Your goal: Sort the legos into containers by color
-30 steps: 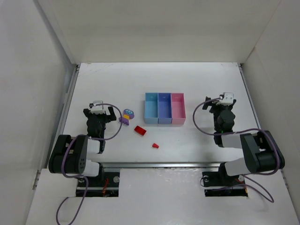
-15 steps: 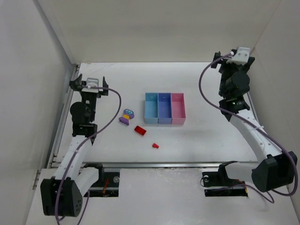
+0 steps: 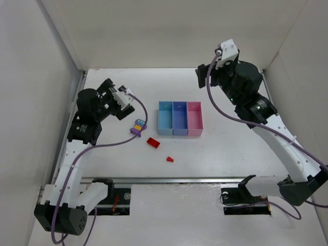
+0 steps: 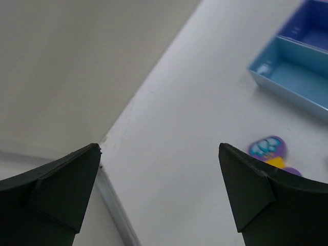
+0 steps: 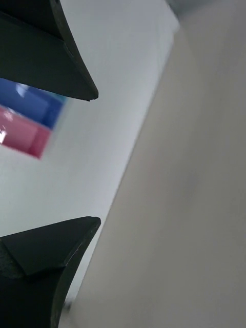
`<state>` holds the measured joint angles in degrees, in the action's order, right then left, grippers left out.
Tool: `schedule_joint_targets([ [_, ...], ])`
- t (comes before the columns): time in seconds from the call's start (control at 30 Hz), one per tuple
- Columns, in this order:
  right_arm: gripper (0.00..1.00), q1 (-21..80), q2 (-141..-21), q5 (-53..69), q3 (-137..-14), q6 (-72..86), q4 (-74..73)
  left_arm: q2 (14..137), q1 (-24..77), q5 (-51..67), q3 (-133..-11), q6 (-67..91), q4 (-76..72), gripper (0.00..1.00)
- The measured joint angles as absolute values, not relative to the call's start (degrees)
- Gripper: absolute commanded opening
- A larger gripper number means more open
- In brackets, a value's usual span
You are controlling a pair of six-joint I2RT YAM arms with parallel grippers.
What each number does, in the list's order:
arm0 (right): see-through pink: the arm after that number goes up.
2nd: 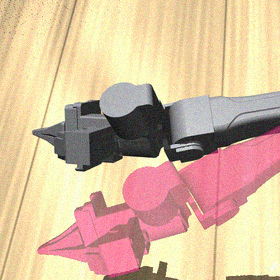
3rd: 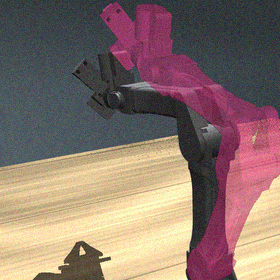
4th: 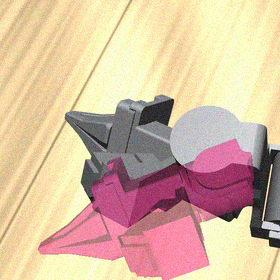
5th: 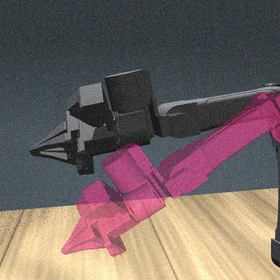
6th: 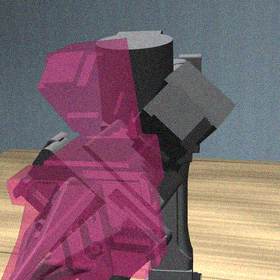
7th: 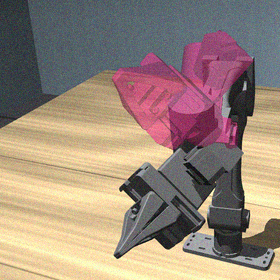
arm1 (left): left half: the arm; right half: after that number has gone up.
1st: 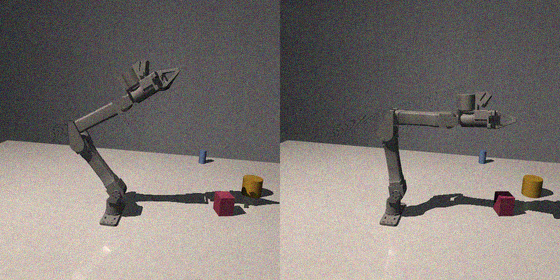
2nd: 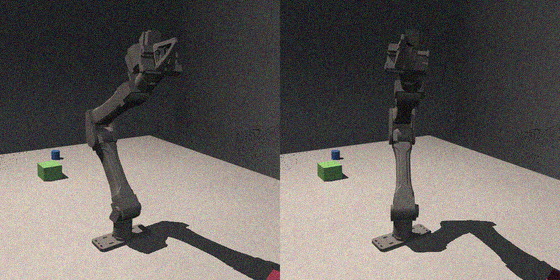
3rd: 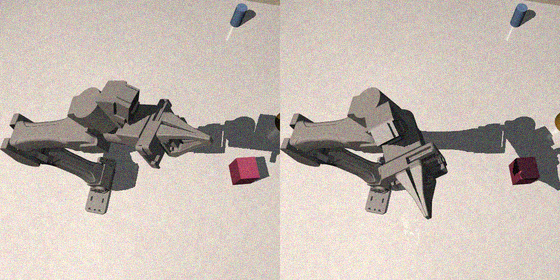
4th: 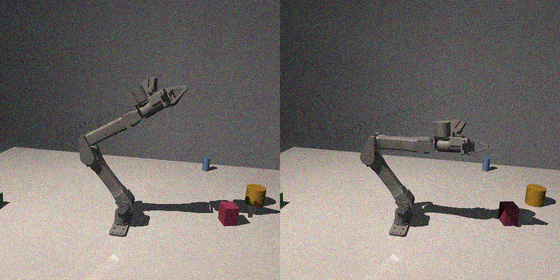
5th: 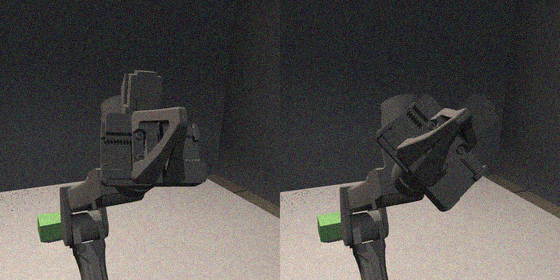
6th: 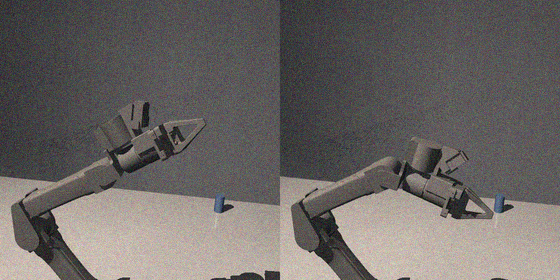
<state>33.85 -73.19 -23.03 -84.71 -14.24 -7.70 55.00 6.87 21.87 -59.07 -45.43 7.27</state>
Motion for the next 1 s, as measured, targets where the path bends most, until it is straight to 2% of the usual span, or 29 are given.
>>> schedule_joint_targets([
  [0.1,1.0,33.5,-72.4,-6.1,-86.8,-7.5,-17.4,55.1,8.6,26.3,-58.9,-48.4,15.0,1.0],
  [0.27,1.0,43.7,-73.1,1.1,-77.8,-0.2,-28.4,53.3,8.6,27.9,-56.1,-43.0,15.5,1.0],
  [0.3,0.96,46.5,-73.7,1.3,-75.3,0.4,-30.3,52.4,8.6,27.8,-54.7,-41.2,14.7,1.0],
  [0.33,0.85,48.9,-74.6,1.8,-73.2,0.9,-32.4,51.4,8.6,27.1,-53.2,-38.6,13.9,1.0],
  [0.4,0.72,52.3,-77.3,2.4,-71.2,1.6,-36.5,50.1,8.6,24.8,-51.0,-33.5,12.7,1.0],
  [0.43,0.6,53.1,-79.3,2.5,-71.0,1.8,-38.0,49.8,8.6,23.1,-50.5,-30.7,12.1,1.0],
  [0.63,0.68,58.4,-89.2,1.0,-69.6,2.2,-39.0,49.4,8.5,14.2,-47.3,-21.7,9.7,1.0],
  [1.0,0.66,60.1,-98.2,1.5,-67.2,0.2,-34.3,41.8,8.5,9.7,-42.7,-17.4,8.1,1.0],
])
